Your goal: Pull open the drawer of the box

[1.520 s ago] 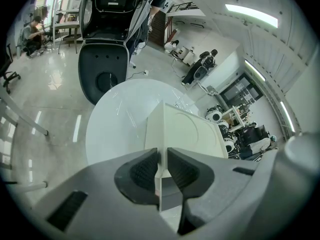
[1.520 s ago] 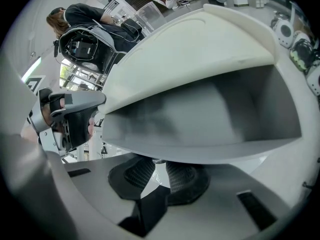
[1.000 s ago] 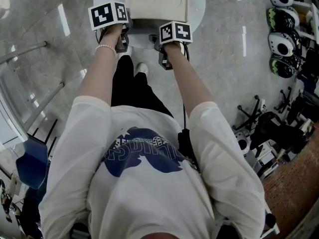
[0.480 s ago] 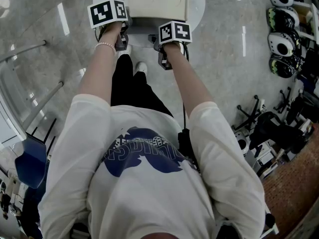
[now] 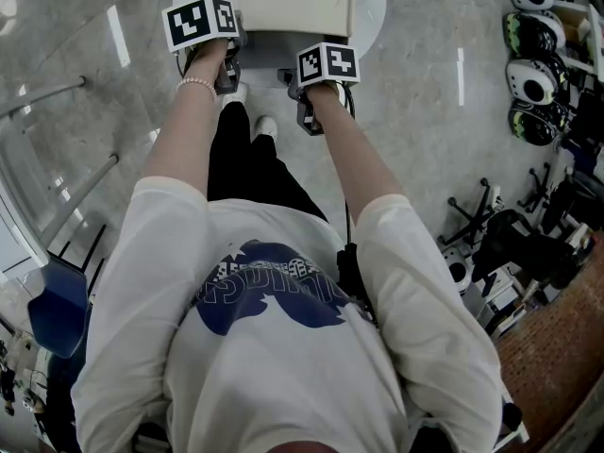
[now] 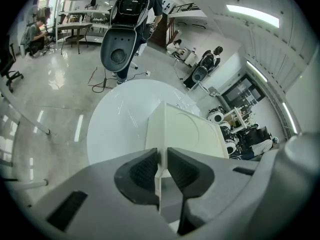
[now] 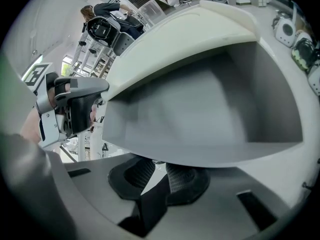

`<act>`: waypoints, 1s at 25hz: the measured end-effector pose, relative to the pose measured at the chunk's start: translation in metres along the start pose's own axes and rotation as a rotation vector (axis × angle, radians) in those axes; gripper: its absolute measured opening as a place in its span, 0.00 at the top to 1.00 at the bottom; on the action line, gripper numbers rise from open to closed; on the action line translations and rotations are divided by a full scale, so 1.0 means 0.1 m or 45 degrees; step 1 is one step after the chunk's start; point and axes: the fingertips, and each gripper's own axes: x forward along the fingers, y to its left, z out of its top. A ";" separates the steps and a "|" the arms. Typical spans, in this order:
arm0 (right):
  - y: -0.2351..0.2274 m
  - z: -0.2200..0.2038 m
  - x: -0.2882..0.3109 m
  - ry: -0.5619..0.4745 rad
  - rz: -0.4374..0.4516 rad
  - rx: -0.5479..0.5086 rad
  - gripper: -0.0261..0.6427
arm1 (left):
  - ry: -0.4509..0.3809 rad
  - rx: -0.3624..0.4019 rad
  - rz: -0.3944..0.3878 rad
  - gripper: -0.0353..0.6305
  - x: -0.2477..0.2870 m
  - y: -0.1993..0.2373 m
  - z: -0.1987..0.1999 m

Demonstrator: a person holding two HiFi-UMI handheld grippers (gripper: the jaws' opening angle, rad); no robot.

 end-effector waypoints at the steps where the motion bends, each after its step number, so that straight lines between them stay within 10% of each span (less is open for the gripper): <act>1: 0.00 -0.02 0.00 0.002 0.000 0.000 0.87 | 0.001 0.000 0.001 0.85 0.00 0.00 0.00; 25: -0.03 -0.33 0.04 0.041 0.005 -0.009 0.87 | -0.006 0.003 0.001 0.85 0.01 0.01 0.00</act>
